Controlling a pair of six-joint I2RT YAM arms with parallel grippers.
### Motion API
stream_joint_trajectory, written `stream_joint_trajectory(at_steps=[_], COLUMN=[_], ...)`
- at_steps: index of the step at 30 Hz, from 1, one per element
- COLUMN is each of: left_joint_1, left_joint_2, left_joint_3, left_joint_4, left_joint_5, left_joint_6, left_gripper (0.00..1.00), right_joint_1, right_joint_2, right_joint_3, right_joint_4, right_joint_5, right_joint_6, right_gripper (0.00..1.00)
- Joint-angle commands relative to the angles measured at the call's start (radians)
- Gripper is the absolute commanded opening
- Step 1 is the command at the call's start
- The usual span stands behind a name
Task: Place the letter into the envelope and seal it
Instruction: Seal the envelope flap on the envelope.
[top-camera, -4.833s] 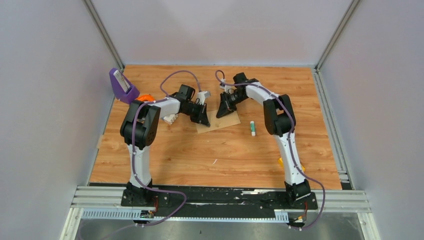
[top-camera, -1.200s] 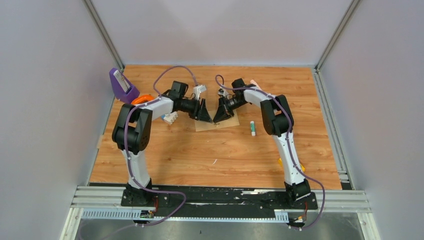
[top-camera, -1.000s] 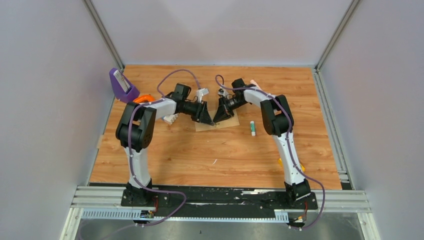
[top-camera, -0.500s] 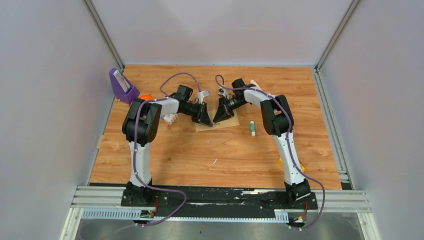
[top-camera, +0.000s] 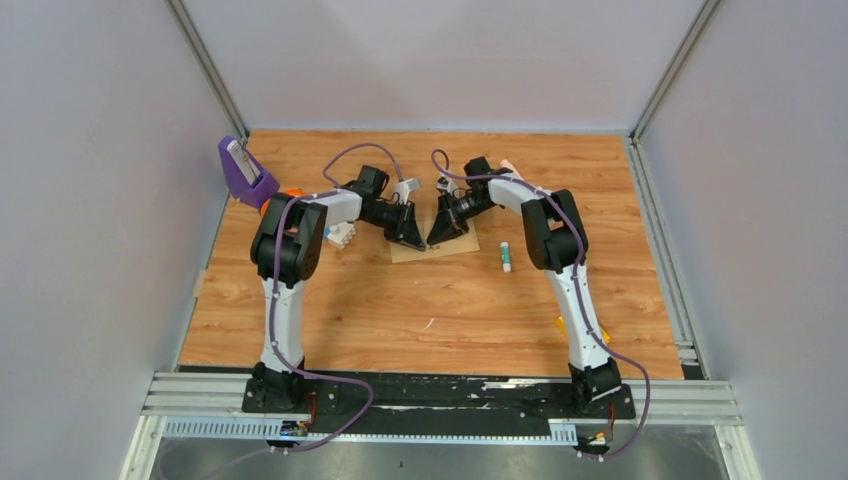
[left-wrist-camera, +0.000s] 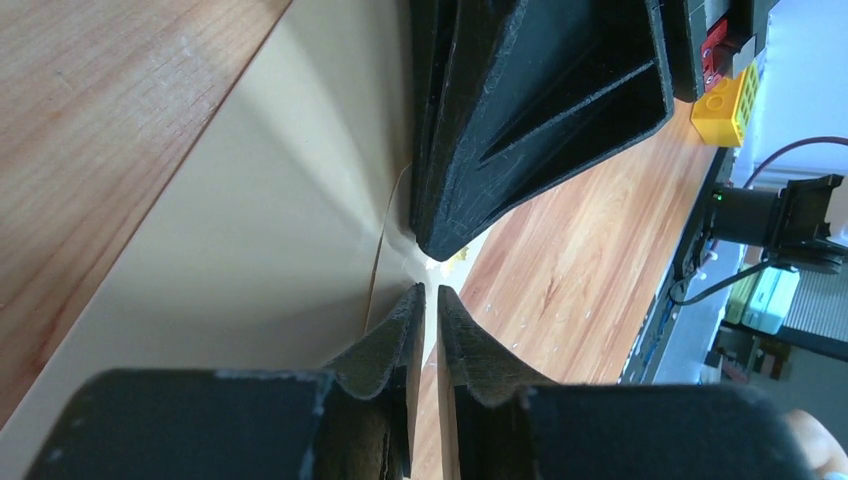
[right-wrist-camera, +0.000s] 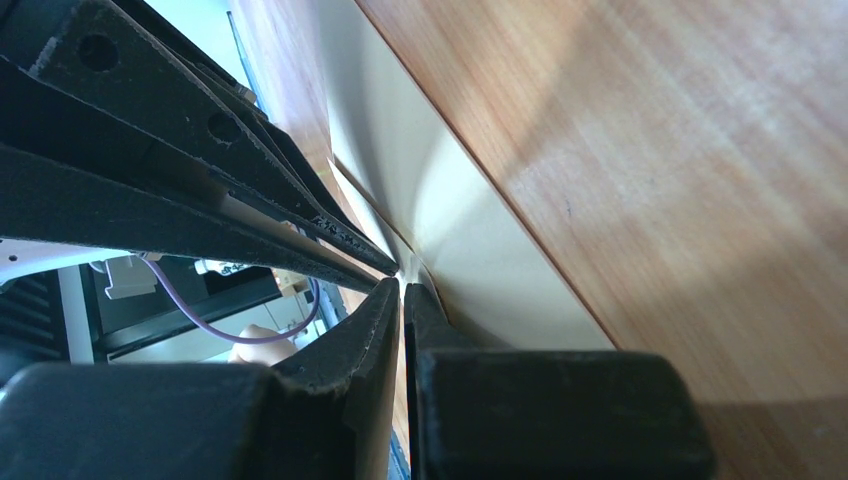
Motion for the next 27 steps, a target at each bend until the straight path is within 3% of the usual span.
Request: stream_joint_trajectory(at_steps=[1,10,27], left_joint_1=[-0.009,-0.013,-0.029], left_joint_2=[0.054,0.052,0.041], left_joint_3=[0.0,-0.01,-0.009], left_joint_4=[-0.028,-0.038,-0.037], left_joint_5=[-0.137,-0.159,-0.15], left_joint_6=[0.036,0.048,0.045], left_gripper=[0.18,0.16,0.17], right_joint_1=[-0.022,-0.042,0.006], right_joint_2=[0.015,0.017,0.037], right_joint_3=[0.019,0.0,0.002], right_joint_4=[0.029,0.074,0.075], right_joint_5=[0.069,-0.018,0.044], right_joint_6=[-0.007,0.042,0.02], right_gripper=[0.09,0.09,0.09])
